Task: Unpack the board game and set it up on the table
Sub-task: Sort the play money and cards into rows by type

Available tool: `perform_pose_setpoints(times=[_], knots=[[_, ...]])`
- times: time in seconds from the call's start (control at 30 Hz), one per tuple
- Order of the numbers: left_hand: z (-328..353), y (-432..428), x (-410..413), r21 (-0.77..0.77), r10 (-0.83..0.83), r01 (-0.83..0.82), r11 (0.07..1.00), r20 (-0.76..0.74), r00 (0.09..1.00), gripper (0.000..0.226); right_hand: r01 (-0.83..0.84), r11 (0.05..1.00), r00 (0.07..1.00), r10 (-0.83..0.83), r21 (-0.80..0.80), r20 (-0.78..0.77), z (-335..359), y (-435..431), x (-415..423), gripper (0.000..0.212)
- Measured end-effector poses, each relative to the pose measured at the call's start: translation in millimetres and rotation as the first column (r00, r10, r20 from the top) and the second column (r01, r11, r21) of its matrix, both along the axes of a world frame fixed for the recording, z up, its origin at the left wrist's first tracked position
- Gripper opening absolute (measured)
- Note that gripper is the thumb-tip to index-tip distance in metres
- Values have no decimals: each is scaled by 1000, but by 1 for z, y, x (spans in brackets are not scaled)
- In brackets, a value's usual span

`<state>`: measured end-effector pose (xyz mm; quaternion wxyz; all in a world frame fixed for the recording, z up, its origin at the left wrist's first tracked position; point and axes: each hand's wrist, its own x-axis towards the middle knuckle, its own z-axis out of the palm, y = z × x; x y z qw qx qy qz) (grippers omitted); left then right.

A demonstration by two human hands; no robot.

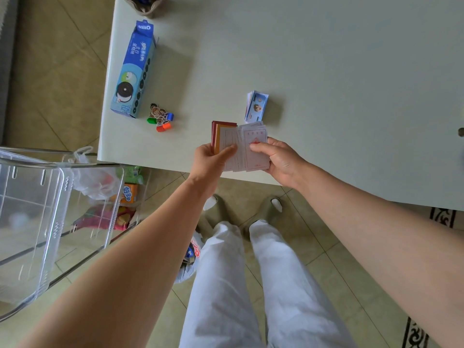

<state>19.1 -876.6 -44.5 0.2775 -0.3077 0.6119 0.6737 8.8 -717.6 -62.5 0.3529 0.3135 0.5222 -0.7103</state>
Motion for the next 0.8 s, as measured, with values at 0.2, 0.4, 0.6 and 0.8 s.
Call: perform_pose_setpoints(times=[0.2,0.4,0.6,0.8], knots=[[1,7,-2,46,-9,6,999,58,998,9,30,1000,999,-30,1,23,-1,8,1,17],[-2,14,1,11,20,-20,1000,41,999,7,15,1000,999,-14,-15,36,-3,7,5,22],[-2,18,3,5,74,-75,997,53,996,10,50,999,998,-50,-2,38,-2,11,7,17],[-4,19,7,158,116,-134,978,115,986,13,55,998,998,-55,1,36,-3,9,11,17]])
